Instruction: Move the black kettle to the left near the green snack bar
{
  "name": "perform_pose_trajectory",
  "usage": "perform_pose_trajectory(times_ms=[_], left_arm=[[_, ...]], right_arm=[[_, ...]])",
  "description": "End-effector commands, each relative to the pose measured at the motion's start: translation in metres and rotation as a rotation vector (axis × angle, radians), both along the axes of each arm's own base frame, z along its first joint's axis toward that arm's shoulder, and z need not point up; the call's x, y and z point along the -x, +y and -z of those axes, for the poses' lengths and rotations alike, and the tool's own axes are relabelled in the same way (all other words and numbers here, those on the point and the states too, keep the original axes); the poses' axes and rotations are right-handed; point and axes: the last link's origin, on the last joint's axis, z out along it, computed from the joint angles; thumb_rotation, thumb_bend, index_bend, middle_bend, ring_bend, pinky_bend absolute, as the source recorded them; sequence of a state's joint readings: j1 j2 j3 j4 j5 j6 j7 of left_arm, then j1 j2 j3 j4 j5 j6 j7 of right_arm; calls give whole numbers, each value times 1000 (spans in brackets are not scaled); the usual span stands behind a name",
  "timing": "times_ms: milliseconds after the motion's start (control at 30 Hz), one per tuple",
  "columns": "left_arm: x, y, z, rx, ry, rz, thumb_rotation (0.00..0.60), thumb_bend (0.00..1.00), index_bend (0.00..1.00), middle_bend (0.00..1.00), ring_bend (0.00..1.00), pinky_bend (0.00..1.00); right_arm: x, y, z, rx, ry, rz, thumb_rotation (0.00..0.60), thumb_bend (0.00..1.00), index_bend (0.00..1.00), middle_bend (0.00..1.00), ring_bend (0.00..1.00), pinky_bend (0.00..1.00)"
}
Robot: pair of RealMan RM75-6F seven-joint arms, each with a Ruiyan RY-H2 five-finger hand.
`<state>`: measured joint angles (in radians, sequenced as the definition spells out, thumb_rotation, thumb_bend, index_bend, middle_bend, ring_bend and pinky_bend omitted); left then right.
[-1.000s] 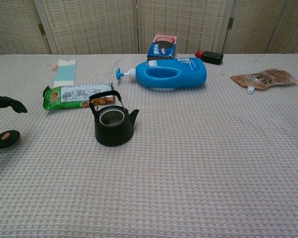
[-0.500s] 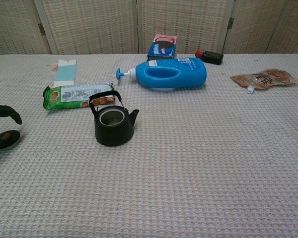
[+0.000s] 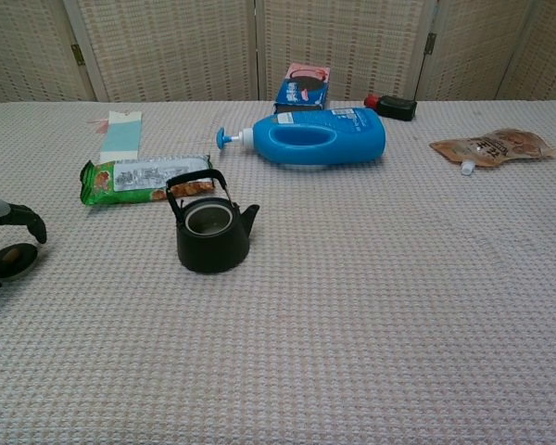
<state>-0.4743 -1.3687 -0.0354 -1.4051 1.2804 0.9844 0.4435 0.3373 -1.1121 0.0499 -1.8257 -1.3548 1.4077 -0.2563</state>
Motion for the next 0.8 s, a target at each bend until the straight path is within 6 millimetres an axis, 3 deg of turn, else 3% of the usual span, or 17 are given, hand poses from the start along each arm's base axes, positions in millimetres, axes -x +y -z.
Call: perform_pose_trajectory(times_ms=[33,567,800], left_arm=[[1,1,1,-6,-1,-1,600,267,291,257,743,580],[6,6,4,-28,-21,10,600,314,403,367,777,598],[-9,4,-9,-49,-50,77,600,315,439,405,784,612]], right_arm=[[1,0,0,0,-1,4,600,92,102,171,287,230],[3,-2,1,-5,-9,19,600,92,107,175,287,230],[3,-2,-1,4,-12,21,600,92,107,175,287,230]])
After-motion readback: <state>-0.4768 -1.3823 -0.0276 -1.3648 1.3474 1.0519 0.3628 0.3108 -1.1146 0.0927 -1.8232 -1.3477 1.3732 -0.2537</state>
